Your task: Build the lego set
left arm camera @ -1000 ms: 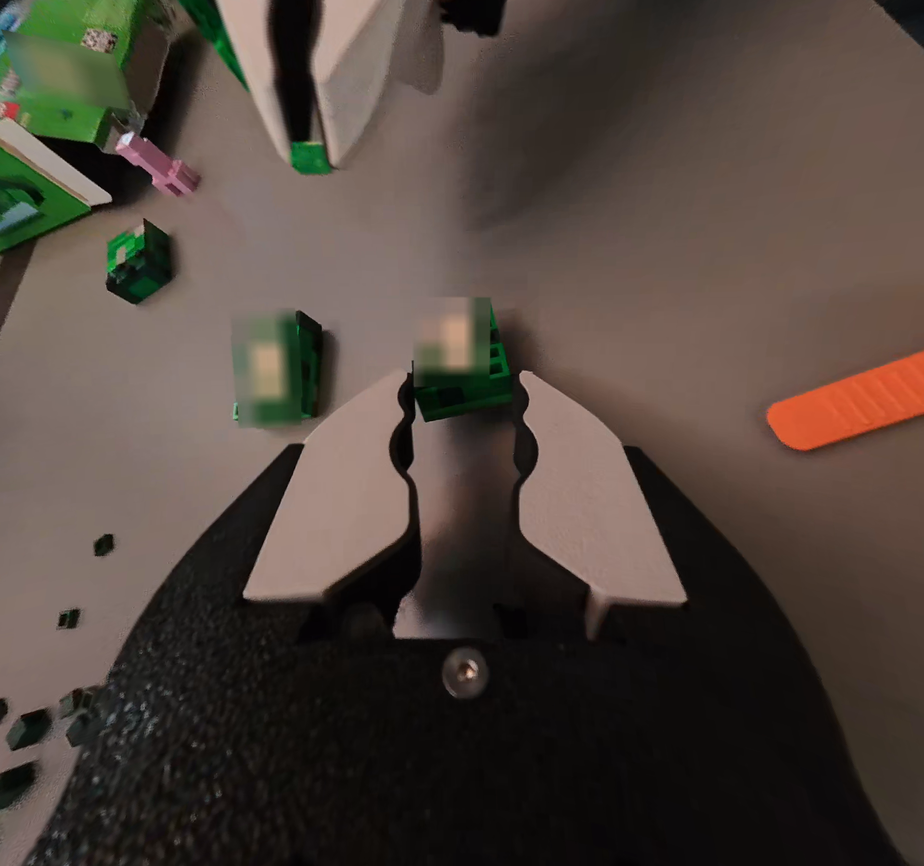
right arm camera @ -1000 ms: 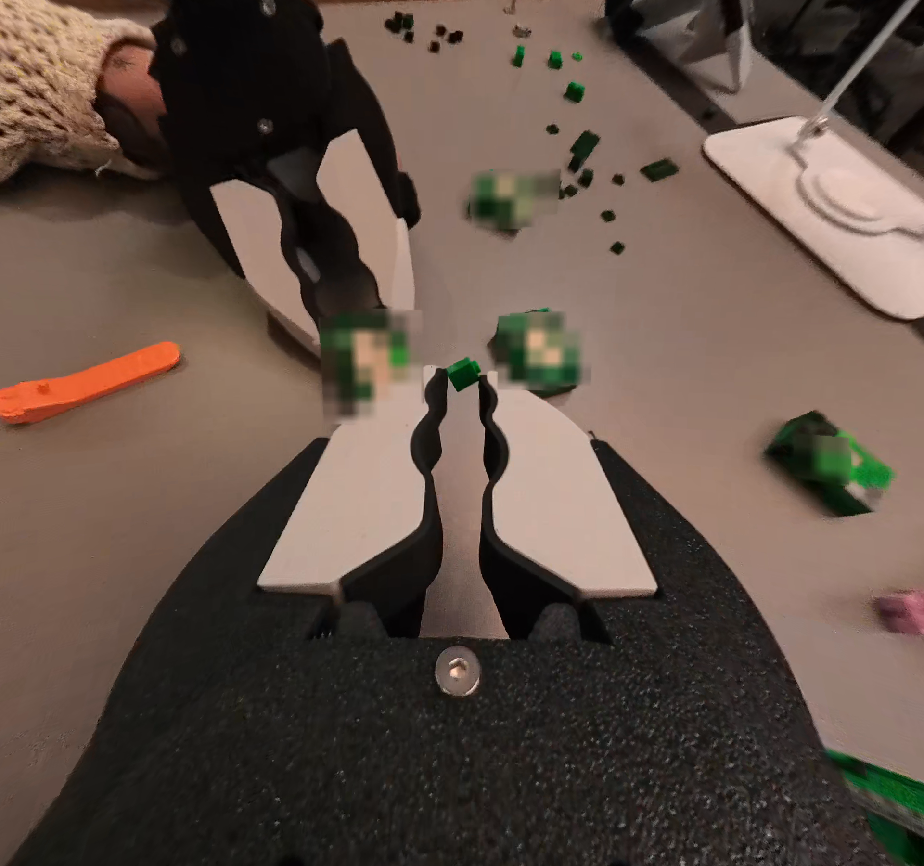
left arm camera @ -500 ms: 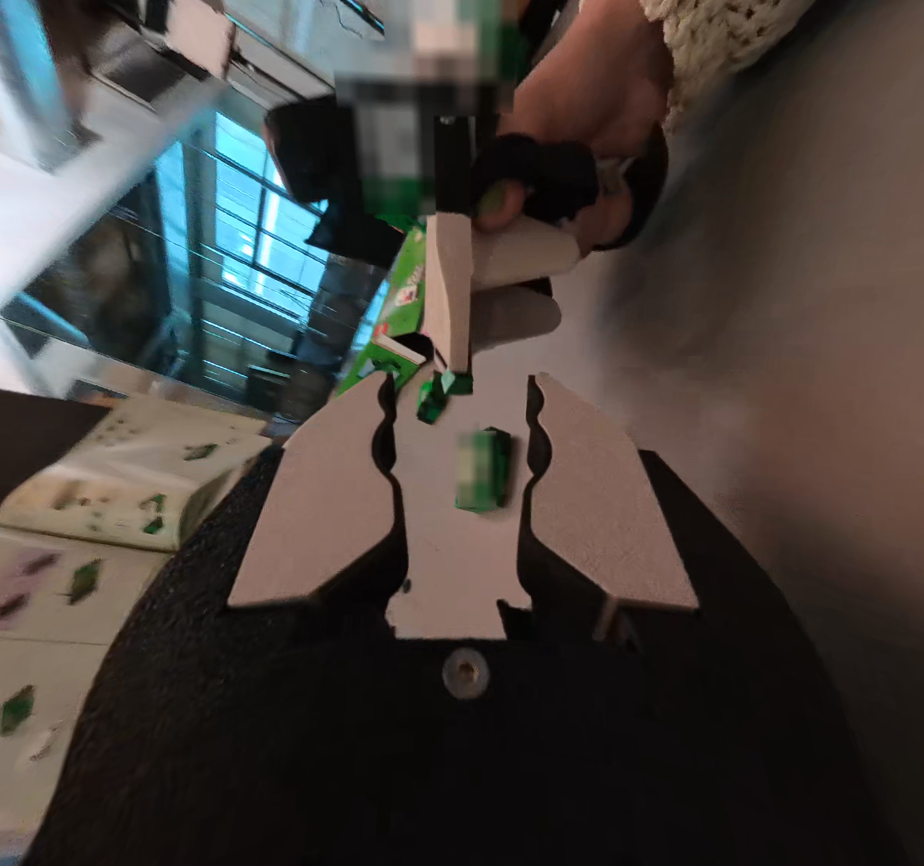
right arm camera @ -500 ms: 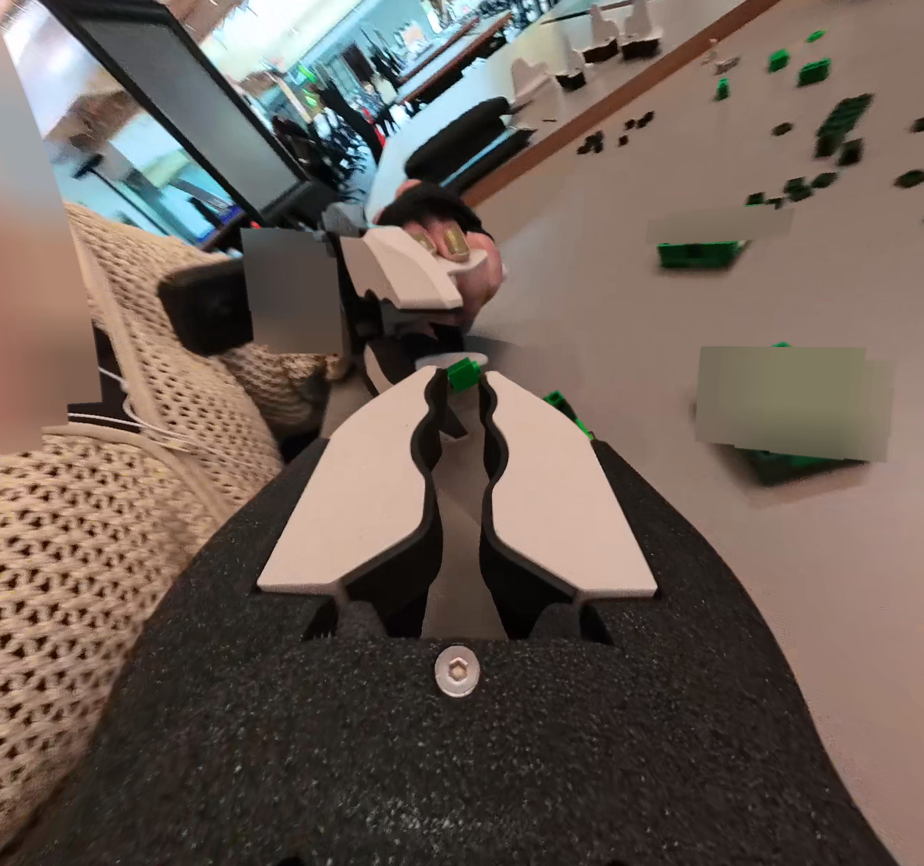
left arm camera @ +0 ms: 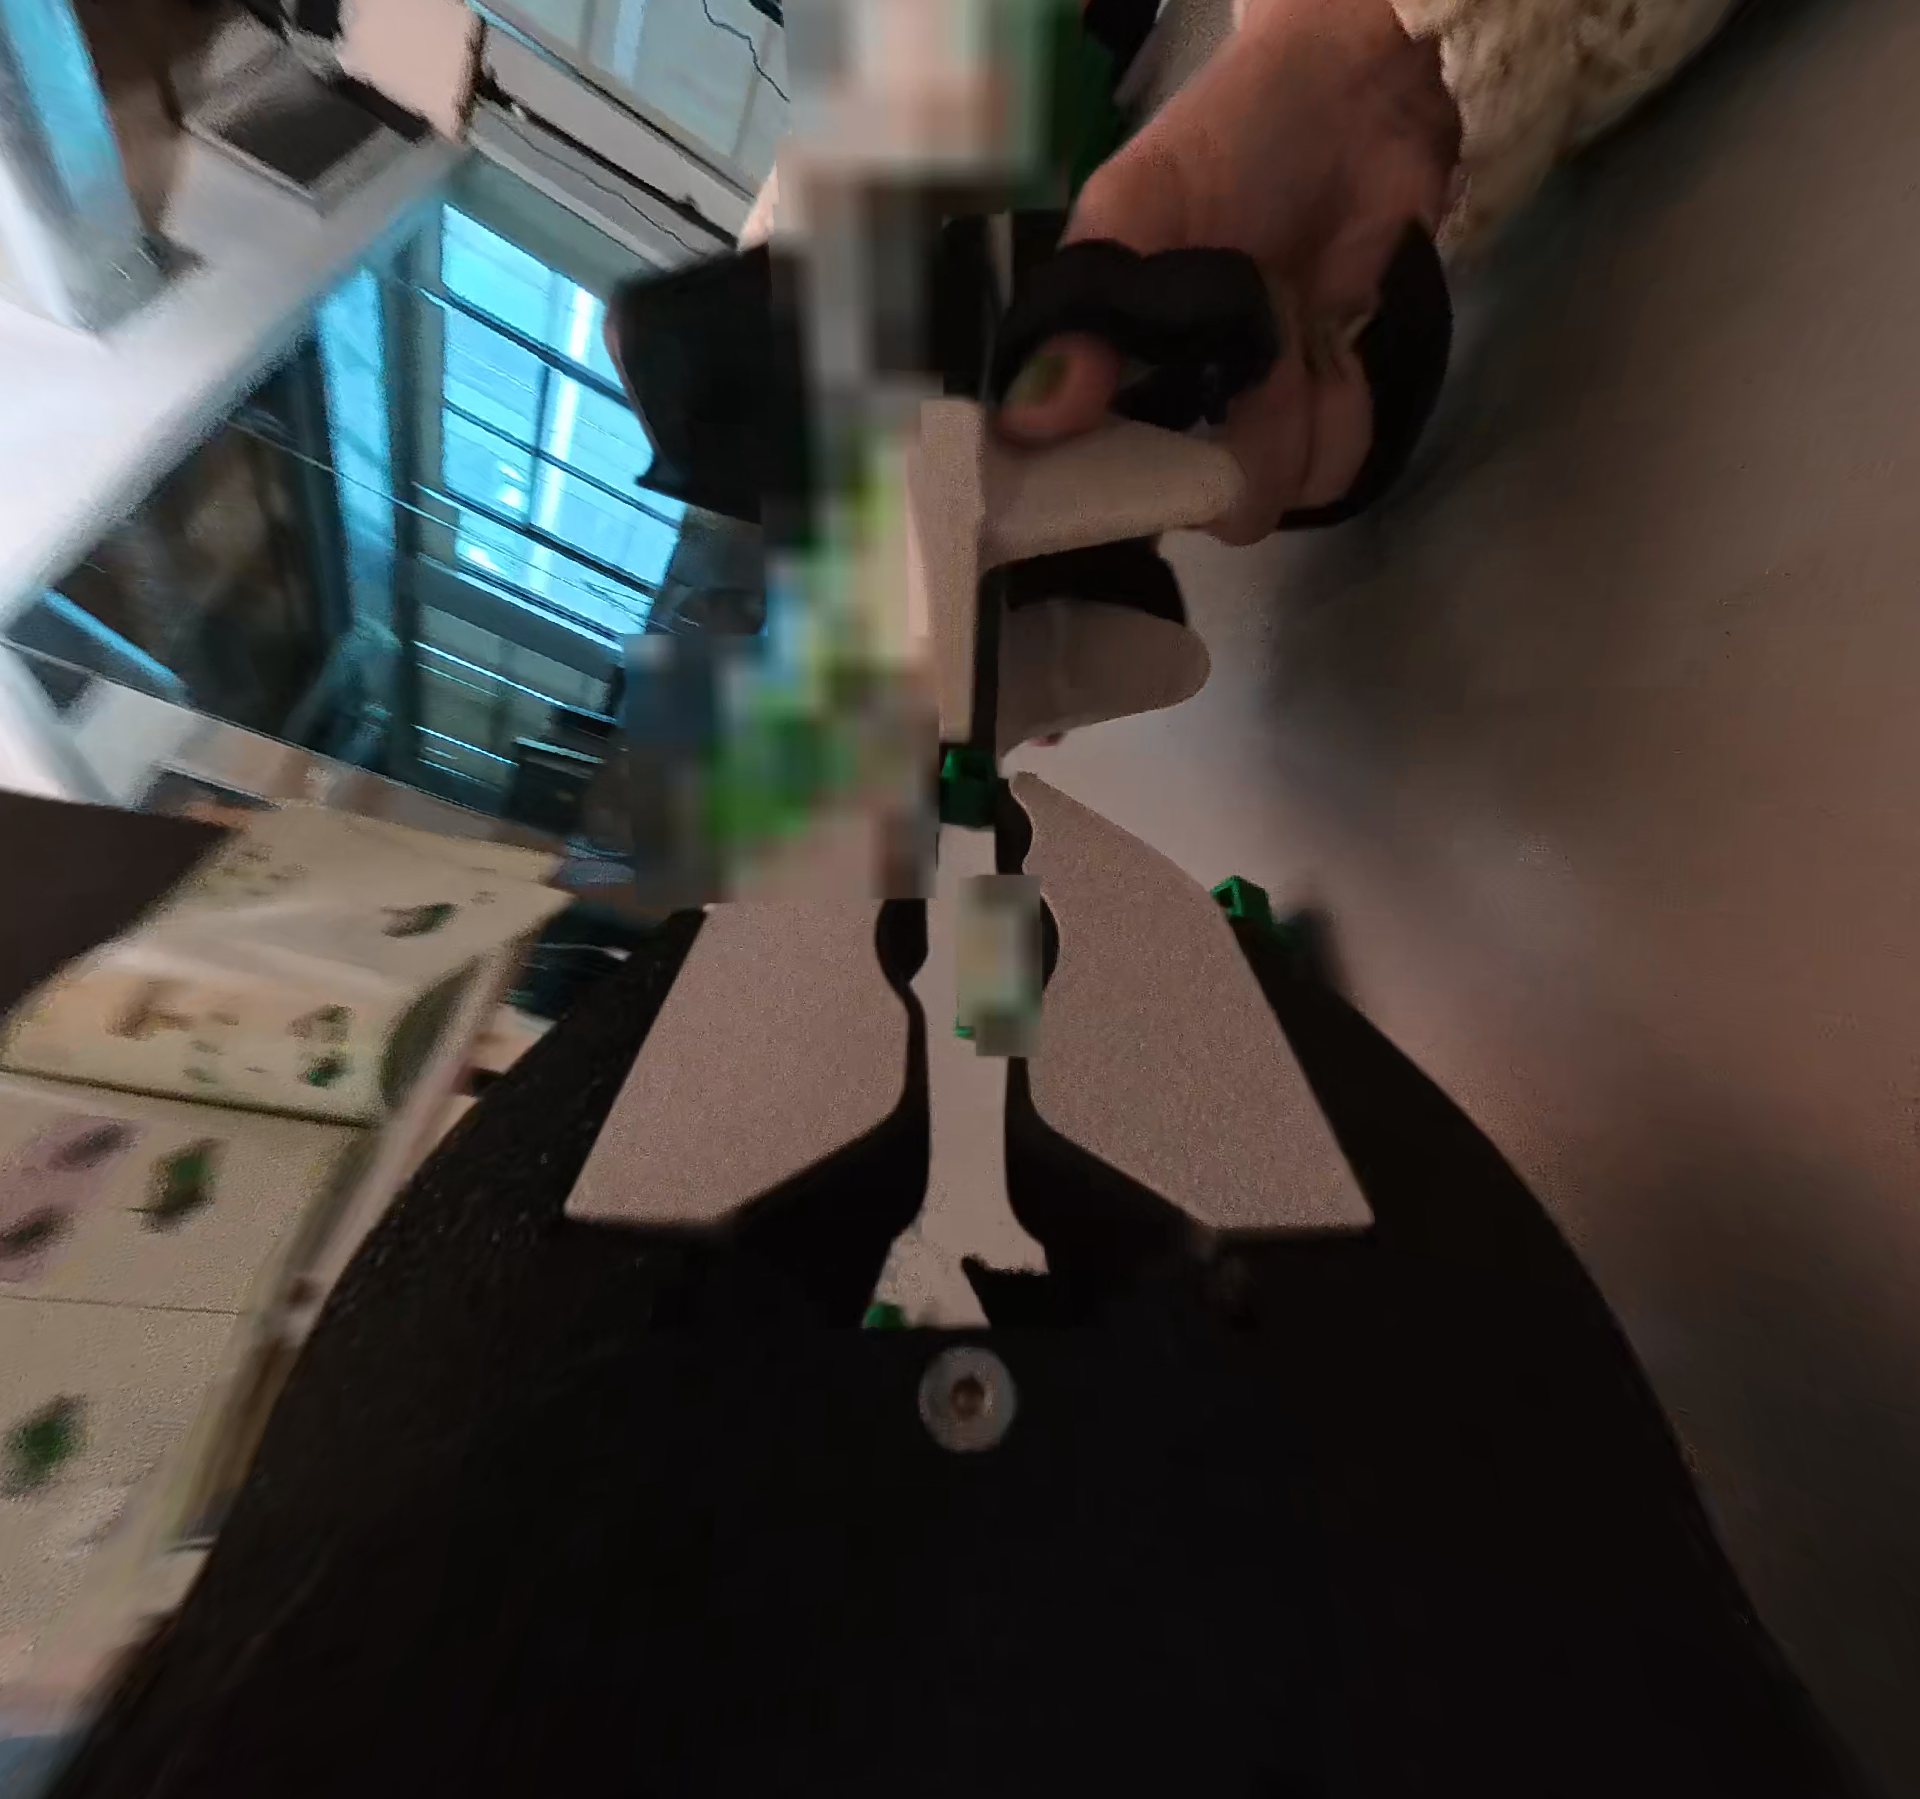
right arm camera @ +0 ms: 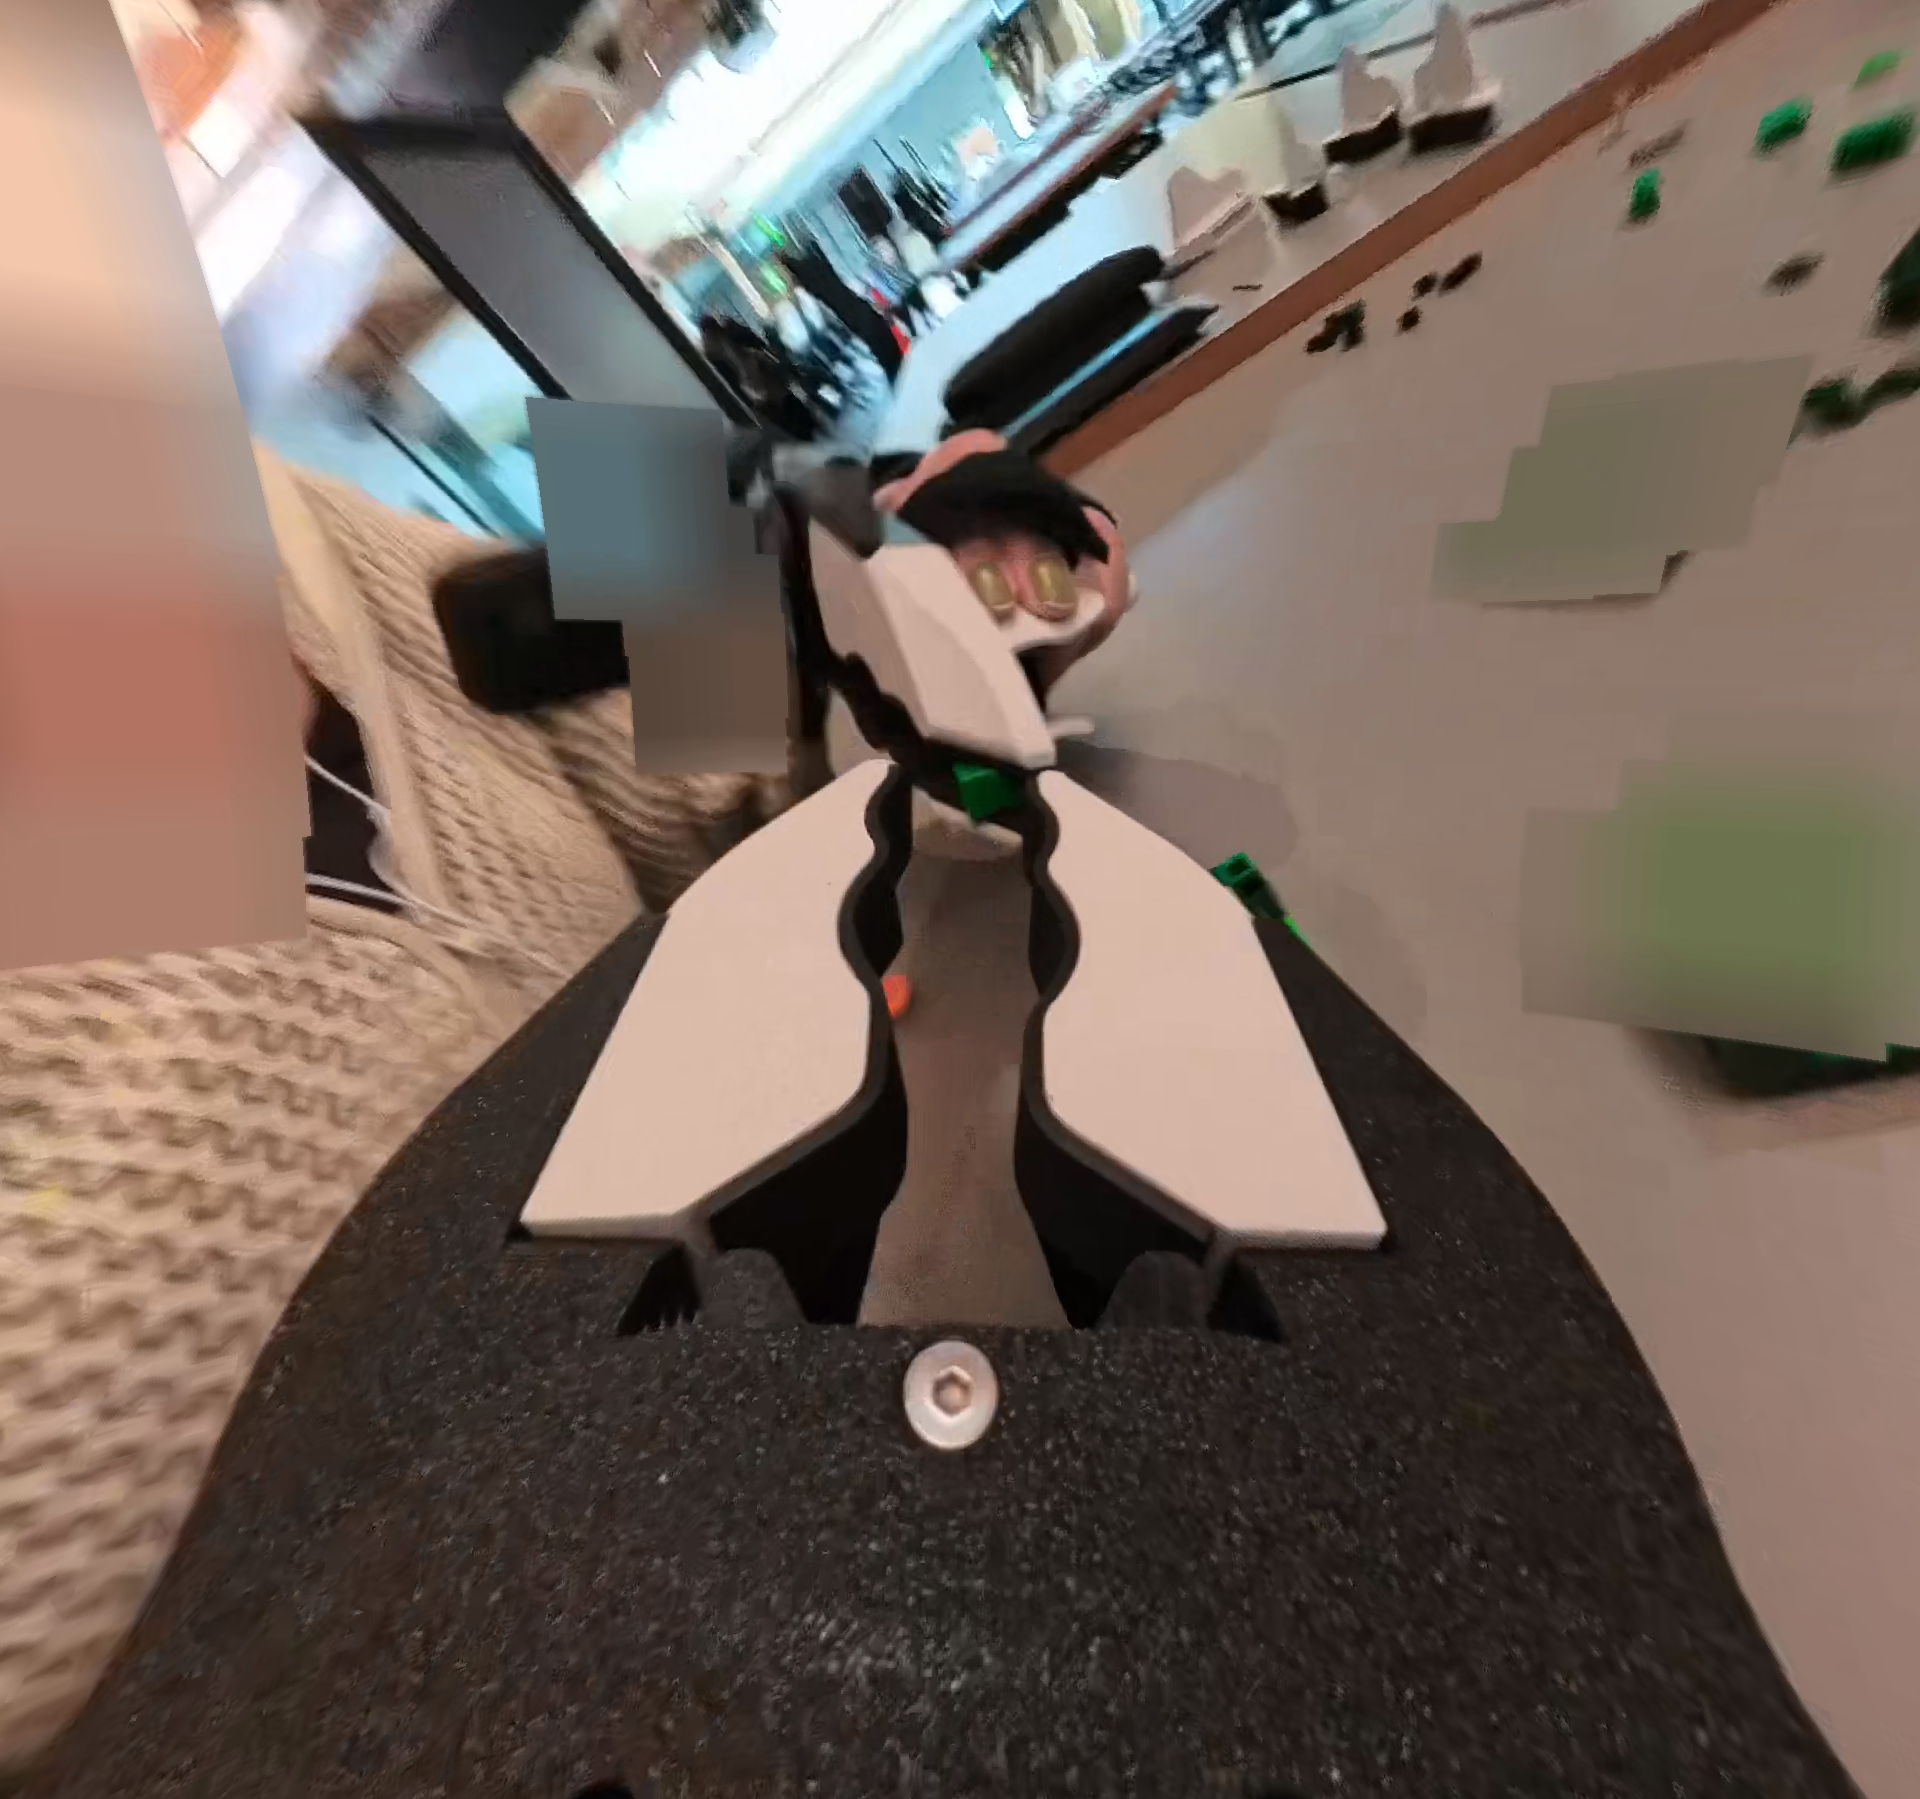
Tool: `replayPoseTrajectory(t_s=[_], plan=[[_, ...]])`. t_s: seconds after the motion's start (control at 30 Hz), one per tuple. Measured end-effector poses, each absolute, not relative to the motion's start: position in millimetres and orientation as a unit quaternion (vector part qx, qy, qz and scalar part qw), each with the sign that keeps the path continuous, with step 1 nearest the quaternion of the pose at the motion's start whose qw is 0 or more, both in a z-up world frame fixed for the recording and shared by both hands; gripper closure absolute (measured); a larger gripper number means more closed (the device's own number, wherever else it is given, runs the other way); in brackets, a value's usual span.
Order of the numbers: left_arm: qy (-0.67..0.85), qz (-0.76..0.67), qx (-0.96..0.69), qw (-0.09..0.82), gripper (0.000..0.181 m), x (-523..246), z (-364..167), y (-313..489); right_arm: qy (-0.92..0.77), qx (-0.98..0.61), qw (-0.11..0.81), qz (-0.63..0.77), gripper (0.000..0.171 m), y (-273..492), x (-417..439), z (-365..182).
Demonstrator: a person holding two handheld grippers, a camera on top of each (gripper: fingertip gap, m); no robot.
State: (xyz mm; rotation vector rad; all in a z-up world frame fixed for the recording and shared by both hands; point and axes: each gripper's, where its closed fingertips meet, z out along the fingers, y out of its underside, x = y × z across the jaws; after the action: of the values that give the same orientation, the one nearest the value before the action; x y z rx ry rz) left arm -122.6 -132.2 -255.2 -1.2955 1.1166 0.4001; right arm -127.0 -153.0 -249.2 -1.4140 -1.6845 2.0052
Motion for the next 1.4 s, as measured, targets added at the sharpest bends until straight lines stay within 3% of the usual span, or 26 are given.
replayPoseTrajectory(t_s=[0.03, 0.1, 0.2, 0.5, 0.6, 0.8, 1.13, 1.4], plan=[[0.477, 0.129, -0.589, 0.640, 0.173, -123, -255, -132, -0.598, -0.462, 0.136, 0.641, 0.151, -152, -128, -252], [0.456, 0.033, -0.616, 0.641, 0.174, -122, -253, -136, -0.658, -0.433, 0.245, 0.566, 0.144, -148, -130, -256], [0.430, -0.062, -0.635, 0.639, 0.174, -121, -251, -139, -0.711, -0.383, 0.349, 0.475, 0.149, -144, -128, -262], [0.438, -0.146, -0.660, 0.592, 0.173, -113, -264, -143, -0.722, -0.317, 0.391, 0.476, 0.157, -155, -119, -249], [0.434, -0.096, -0.667, 0.598, 0.174, -119, -264, -137, -0.724, -0.332, 0.395, 0.457, 0.157, -152, -123, -254], [0.412, 0.134, -0.656, 0.617, 0.174, -147, -258, -117, -0.600, -0.486, 0.401, 0.493, 0.162, -128, -145, -237], [0.390, 0.233, -0.662, 0.597, 0.174, -168, -255, -109, -0.594, -0.560, 0.393, 0.422, 0.159, -125, -161, -257], [0.416, 0.297, -0.647, 0.566, 0.174, -170, -261, -107, -0.566, -0.587, 0.370, 0.446, 0.157, -123, -165, -257]])
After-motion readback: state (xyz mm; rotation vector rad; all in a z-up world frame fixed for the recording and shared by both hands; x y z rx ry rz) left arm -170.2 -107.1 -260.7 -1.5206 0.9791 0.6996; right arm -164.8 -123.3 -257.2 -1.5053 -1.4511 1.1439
